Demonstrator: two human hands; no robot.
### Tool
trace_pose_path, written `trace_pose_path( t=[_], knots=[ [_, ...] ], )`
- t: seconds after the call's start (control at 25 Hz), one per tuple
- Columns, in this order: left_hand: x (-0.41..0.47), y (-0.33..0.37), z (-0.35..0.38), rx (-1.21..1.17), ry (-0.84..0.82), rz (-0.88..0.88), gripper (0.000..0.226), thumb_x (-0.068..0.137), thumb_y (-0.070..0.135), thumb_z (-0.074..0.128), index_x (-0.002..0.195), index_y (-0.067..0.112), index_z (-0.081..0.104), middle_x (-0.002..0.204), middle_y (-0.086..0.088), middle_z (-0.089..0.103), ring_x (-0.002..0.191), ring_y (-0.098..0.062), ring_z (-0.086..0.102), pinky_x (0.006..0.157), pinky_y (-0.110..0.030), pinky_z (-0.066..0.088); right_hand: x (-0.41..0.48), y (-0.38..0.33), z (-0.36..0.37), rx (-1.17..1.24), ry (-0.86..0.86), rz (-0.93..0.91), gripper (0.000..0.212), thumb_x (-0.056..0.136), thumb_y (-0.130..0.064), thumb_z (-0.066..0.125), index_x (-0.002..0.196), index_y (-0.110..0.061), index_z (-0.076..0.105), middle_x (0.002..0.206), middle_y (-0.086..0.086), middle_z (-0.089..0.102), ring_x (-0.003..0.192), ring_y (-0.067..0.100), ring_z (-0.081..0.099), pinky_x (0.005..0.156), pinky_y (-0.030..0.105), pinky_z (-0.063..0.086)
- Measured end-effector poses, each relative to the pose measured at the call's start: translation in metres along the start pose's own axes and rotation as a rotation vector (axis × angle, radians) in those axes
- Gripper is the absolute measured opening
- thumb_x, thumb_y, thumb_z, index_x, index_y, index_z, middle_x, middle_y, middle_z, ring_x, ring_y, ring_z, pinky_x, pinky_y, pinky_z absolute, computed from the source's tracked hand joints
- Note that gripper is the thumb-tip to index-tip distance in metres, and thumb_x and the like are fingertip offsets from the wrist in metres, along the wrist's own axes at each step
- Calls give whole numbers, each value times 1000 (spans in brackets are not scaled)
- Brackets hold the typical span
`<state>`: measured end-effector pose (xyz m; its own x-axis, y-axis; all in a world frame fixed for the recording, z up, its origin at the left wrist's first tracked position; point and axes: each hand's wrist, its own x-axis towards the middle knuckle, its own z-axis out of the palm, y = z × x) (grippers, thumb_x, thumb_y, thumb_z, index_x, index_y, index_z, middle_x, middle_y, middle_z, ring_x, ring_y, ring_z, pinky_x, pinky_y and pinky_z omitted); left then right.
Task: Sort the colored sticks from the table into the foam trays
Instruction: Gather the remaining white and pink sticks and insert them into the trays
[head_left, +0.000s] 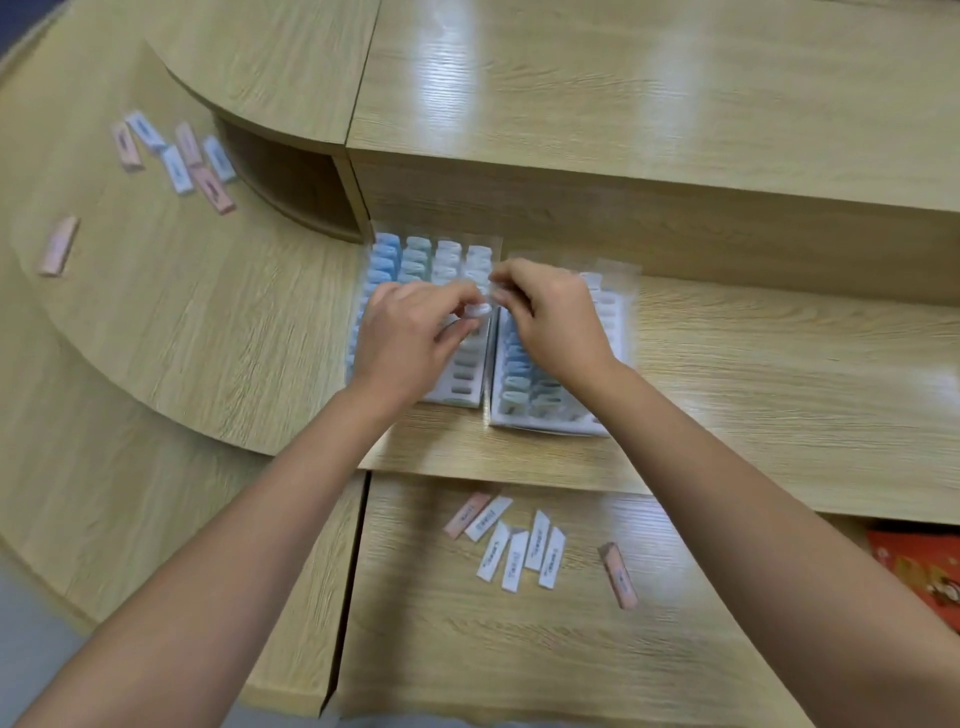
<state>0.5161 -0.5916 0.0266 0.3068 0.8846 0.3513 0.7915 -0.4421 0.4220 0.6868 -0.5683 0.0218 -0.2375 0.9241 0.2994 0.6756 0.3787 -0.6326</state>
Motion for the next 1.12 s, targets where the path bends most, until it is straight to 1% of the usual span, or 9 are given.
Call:
trace_pose_path(
  t=[0.08, 0.16, 0.36, 0.48, 0.64, 0.8, 0.88, 1.0, 1.12],
  knots=[
    [2, -6, 3, 35, -24, 18, 18, 86, 33, 56, 95, 20, 65, 77, 5, 67, 77, -18, 60, 74, -27, 27, 1, 1, 5, -27, 8, -35, 13, 86, -8, 59, 96, -2, 65, 85, 9, 69, 81, 27, 64, 69, 38, 51],
    [4, -11, 5, 71, -26, 13, 19, 85, 34, 55, 93, 21, 66, 75, 3, 65, 77, -19, 58, 75, -28, 26, 1, 1, 7, -59, 1, -60, 11, 86, -9, 58, 94, -4, 64, 82, 8, 67, 77, 28, 62, 64, 38, 49],
    [18, -15, 0, 74, -97, -1, 13, 79, 27, 72, 90, 21, 69, 75, -1, 61, 80, -22, 54, 78, -25, 23, -1, 3, 9, -102, -28, -19, 13, 89, -18, 56, 90, -6, 59, 75, 9, 64, 69, 28, 57, 57, 42, 48],
    [18, -13, -3, 76, -114, 31, 13, 78, 24, 74, 89, 19, 70, 75, -1, 59, 80, -22, 54, 77, -23, 21, 1, 2, 7, -111, -44, -15, 15, 88, -22, 55, 85, -7, 59, 70, 9, 62, 65, 29, 55, 54, 42, 47],
    [15, -9, -2, 73, -100, 59, 14, 75, 21, 75, 87, 16, 71, 73, -3, 60, 75, -22, 55, 77, -27, 25, 2, -1, 6, -143, -46, -39, 12, 85, -17, 56, 83, -7, 61, 69, 9, 62, 65, 30, 56, 52, 42, 47],
    [12, -9, 4, 61, -98, 11, 14, 77, 24, 74, 87, 16, 69, 76, -3, 63, 78, -23, 58, 79, -27, 25, 0, 0, 6, -140, -44, -59, 9, 82, -12, 57, 82, -7, 65, 72, 7, 65, 69, 29, 59, 54, 41, 49],
    [10, -10, 6, 104, -69, 46, 13, 80, 29, 69, 86, 17, 69, 74, -2, 62, 77, -22, 57, 78, -29, 27, 1, 1, 6, -130, -60, -87, 11, 80, -8, 58, 83, -8, 69, 76, 6, 67, 73, 29, 60, 58, 39, 49],
    [5, -11, 5, 107, 38, 102, 15, 85, 32, 63, 90, 20, 71, 72, 5, 65, 76, -17, 58, 76, -31, 32, 1, 1, 8, -144, -66, -131, 19, 75, -4, 57, 86, -7, 72, 80, 7, 65, 76, 30, 60, 62, 39, 49],
    [1, -16, 8, 130, 91, 146, 11, 86, 29, 64, 83, 22, 71, 75, 10, 68, 78, -16, 58, 74, -33, 33, -1, 0, 9, -177, -82, -133, 30, 74, -5, 52, 94, -9, 74, 83, 9, 62, 81, 32, 59, 67, 41, 46]
  ],
)
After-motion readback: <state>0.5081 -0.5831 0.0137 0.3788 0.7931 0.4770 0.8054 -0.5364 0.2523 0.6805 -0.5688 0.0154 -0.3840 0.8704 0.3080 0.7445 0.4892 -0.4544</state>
